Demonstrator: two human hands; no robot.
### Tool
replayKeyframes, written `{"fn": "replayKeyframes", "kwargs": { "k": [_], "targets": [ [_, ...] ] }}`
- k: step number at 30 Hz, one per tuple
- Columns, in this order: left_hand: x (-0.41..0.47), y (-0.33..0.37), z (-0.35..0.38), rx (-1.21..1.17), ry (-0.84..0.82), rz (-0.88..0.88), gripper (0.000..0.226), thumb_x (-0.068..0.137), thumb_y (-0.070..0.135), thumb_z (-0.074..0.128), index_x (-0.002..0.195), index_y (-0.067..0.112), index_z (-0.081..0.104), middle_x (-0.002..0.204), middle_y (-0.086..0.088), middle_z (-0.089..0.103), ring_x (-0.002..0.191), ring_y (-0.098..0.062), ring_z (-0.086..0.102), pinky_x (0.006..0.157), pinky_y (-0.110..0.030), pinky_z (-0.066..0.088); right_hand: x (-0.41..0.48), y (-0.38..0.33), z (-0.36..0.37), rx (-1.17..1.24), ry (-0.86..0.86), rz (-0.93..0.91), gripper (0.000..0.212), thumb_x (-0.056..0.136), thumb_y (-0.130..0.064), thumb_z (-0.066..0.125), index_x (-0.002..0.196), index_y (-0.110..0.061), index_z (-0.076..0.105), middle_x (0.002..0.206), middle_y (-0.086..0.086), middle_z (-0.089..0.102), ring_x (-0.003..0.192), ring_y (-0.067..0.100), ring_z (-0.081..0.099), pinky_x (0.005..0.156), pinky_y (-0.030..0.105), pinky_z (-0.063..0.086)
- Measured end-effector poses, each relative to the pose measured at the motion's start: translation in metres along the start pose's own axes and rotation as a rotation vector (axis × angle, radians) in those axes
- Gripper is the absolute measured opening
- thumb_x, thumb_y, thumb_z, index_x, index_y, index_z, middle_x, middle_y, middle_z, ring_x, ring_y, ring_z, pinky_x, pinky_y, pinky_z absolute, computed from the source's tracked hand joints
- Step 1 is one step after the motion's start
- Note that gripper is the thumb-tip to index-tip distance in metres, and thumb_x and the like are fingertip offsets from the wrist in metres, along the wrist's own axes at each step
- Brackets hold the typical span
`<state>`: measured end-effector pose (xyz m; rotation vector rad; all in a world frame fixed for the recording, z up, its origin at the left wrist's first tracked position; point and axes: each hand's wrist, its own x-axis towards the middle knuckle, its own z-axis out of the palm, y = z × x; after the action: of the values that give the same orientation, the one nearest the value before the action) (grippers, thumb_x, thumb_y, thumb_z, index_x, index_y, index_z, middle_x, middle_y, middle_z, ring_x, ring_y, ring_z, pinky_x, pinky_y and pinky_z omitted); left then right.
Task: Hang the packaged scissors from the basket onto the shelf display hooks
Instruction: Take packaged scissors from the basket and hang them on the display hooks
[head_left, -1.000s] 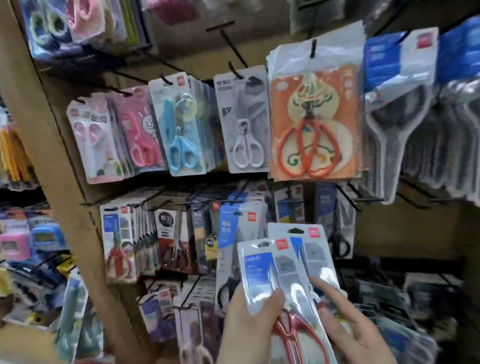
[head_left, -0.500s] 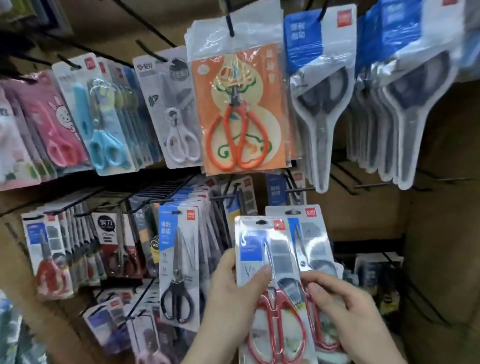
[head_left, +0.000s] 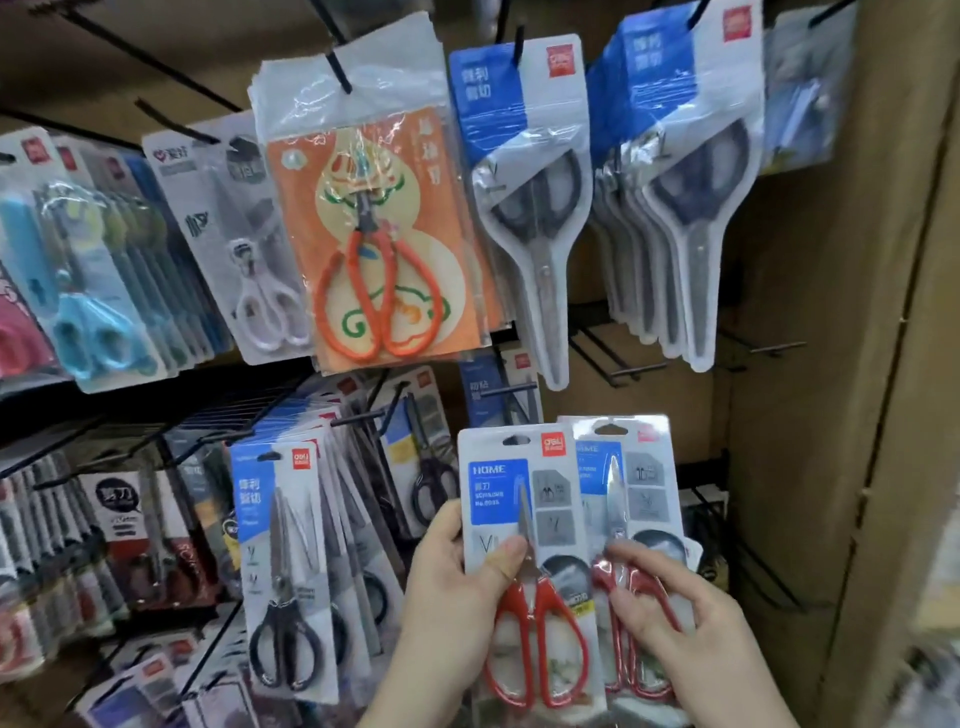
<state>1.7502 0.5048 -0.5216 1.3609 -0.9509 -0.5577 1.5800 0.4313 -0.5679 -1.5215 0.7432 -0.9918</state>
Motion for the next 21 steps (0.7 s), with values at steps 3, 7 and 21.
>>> {"fn": "replayKeyframes", "kwargs": {
  "k": [3, 7, 21],
  "targets": [
    [0.007, -0.002, 0.003, 0.008, 0.03, 0.019, 0.022, 0.09, 0.001, 0.066, 0.105, 0.017, 0.065, 0.098, 0.001, 0.078, 0.092, -0.019, 0.074, 0.075, -0.029, 0.059, 0.0, 0.002, -0.003, -0.02, 0.04, 0.017, 0.036, 0.071, -0.033, 0.077, 0.1, -0.052, 0.073, 0.106, -0.031, 0.07, 0.108, -0.012, 0.06, 0.095, 0.013, 0.047],
    [0.013, 0.005, 0.007, 0.006, -0.021, 0.044, 0.02, 0.091, 0.006, 0.066, 0.108, 0.017, 0.064, 0.099, 0.002, 0.077, 0.092, -0.018, 0.074, 0.08, -0.039, 0.06, 0.0, 0.001, -0.003, -0.01, 0.05, 0.057, 0.038, 0.066, -0.043, 0.074, 0.102, -0.054, 0.071, 0.107, -0.031, 0.07, 0.103, -0.007, 0.064, 0.098, 0.033, 0.052],
    [0.018, 0.003, 0.007, 0.011, 0.068, 0.053, 0.019, 0.092, 0.011, 0.066, 0.106, 0.024, 0.062, 0.101, 0.008, 0.076, 0.095, -0.014, 0.073, 0.084, -0.041, 0.059, -0.003, 0.004, -0.004, -0.037, 0.015, -0.003, 0.049, 0.069, -0.046, 0.072, 0.114, -0.061, 0.058, 0.118, -0.042, 0.056, 0.117, -0.001, 0.058, 0.1, 0.046, 0.053]
  ]
}}
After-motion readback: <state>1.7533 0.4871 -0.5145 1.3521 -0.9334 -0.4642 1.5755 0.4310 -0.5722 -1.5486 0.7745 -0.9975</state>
